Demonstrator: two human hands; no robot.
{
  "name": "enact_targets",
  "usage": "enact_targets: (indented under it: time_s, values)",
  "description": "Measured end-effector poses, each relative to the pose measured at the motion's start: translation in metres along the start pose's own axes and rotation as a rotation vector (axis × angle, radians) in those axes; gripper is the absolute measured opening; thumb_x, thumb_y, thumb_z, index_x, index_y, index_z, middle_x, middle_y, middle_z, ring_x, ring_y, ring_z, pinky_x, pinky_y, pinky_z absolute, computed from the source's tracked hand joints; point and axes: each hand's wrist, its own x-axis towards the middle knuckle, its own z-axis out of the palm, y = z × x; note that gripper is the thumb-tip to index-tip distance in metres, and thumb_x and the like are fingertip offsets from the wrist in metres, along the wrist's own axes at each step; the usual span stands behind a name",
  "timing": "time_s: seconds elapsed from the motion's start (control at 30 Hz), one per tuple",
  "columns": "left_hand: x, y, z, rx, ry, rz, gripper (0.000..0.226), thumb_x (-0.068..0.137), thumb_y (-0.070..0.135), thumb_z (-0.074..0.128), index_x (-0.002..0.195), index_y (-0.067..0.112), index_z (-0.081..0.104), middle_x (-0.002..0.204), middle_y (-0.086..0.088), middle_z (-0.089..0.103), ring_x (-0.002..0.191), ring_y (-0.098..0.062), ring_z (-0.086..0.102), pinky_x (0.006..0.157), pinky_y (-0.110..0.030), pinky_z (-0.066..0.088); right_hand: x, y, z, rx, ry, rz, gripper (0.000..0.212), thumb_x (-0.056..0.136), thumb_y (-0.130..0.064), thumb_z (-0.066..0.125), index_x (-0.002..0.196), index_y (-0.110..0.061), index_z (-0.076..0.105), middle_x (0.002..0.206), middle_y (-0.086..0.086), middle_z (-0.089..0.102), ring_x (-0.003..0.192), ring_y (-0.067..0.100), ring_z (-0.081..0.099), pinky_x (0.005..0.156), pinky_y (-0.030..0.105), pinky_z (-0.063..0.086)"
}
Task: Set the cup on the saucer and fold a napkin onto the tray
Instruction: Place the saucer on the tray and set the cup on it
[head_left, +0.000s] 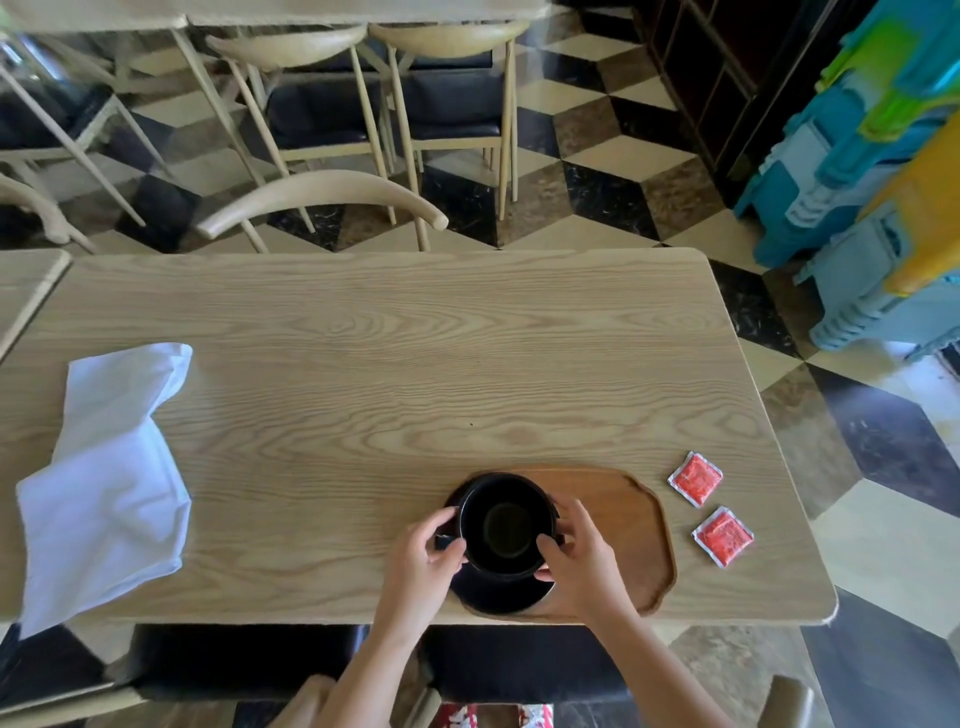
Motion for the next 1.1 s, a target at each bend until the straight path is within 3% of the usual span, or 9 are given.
enact_targets:
  time_s: [0.1,0.3,0.4,0.57,0.73,0.87,1.0,1.1]
  values:
    - [0.0,-0.006,-0.001,0.028,0.011,0.009,0.041,0.088,0.006,0.059,0.127,0.015,0.052,0.116,0.002,0.063,0.078,-0.006,0.069,0.07,-0.013,0.054,0.0,0.005,0.004,-0.006,-0.012,0.014,0.043,0.087,-0.007,0.057,0.117,-0.037,0.048,0.096,-0.013,0.06,0.069,0.003,0.067,0.057,0.021,0.057]
    - [-0.001,-0.017,-0.002,0.068,0.034,0.011,0.041,0.088,0.007,0.059,0.128,0.014,0.052,0.123,-0.001,0.061,0.079,-0.007,0.069,0.067,-0.01,0.052,-0.002,0.012,0.01,0.0,-0.016,0.039,0.043,0.089,-0.009,0.055,0.126,-0.03,0.047,0.103,-0.003,0.063,0.074,0.007,0.068,0.06,0.023,0.058]
    - [0.0,-0.017,0.001,0.067,0.039,0.025,0.041,0.088,0.007,0.059,0.127,0.013,0.053,0.119,-0.004,0.064,0.08,-0.007,0.069,0.068,-0.012,0.052,0.001,0.014,0.009,0.017,0.001,0.066,0.041,0.091,-0.011,0.054,0.126,-0.03,0.047,0.108,0.001,0.063,0.072,0.01,0.069,0.063,0.026,0.059]
    - [0.002,-0.015,0.002,0.094,0.047,0.016,0.038,0.088,0.012,0.059,0.125,0.019,0.054,0.104,-0.003,0.069,0.077,-0.004,0.068,0.078,-0.019,0.051,0.004,0.013,0.011,0.026,0.008,0.089,0.038,0.092,-0.012,0.051,0.125,-0.03,0.048,0.099,-0.004,0.062,0.062,0.009,0.067,0.057,0.022,0.057]
    - [0.002,-0.013,0.001,0.101,0.036,0.03,0.038,0.088,0.011,0.059,0.125,0.017,0.055,0.096,0.011,0.062,0.078,-0.004,0.068,0.087,-0.03,0.053,0.005,0.015,0.009,0.005,0.001,0.075,0.039,0.092,-0.012,0.051,0.126,-0.03,0.047,0.098,-0.006,0.061,0.051,0.003,0.063,0.053,0.019,0.055]
    - [0.001,-0.014,0.0,0.169,0.033,0.056,0.039,0.088,0.016,0.059,0.127,0.019,0.053,0.108,0.003,0.064,0.078,0.0,0.067,0.088,-0.03,0.052,0.005,0.015,0.009,-0.006,-0.005,0.068,0.04,0.091,-0.012,0.052,0.127,-0.029,0.047,0.099,-0.002,0.062,0.05,0.004,0.061,0.054,0.022,0.055]
    - [0.0,-0.01,-0.003,0.341,0.001,0.074,0.044,0.091,0.022,0.054,0.134,0.021,0.046,0.107,0.002,0.068,0.086,-0.008,0.068,0.088,-0.028,0.05,0.008,0.008,-0.002,-0.063,-0.052,0.079,0.043,0.089,-0.015,0.058,0.13,-0.024,0.048,0.1,0.001,0.064,0.057,0.01,0.065,0.063,0.029,0.059]
    - [-0.003,-0.006,-0.009,0.537,-0.006,0.074,0.054,0.092,0.029,0.05,0.142,0.027,0.031,0.126,0.001,0.06,0.104,-0.021,0.062,0.087,-0.03,0.048,0.006,-0.006,-0.015,-0.275,-0.021,0.011,0.038,0.086,-0.028,0.061,0.123,-0.025,0.052,0.099,-0.003,0.065,0.079,0.014,0.065,0.074,0.034,0.057]
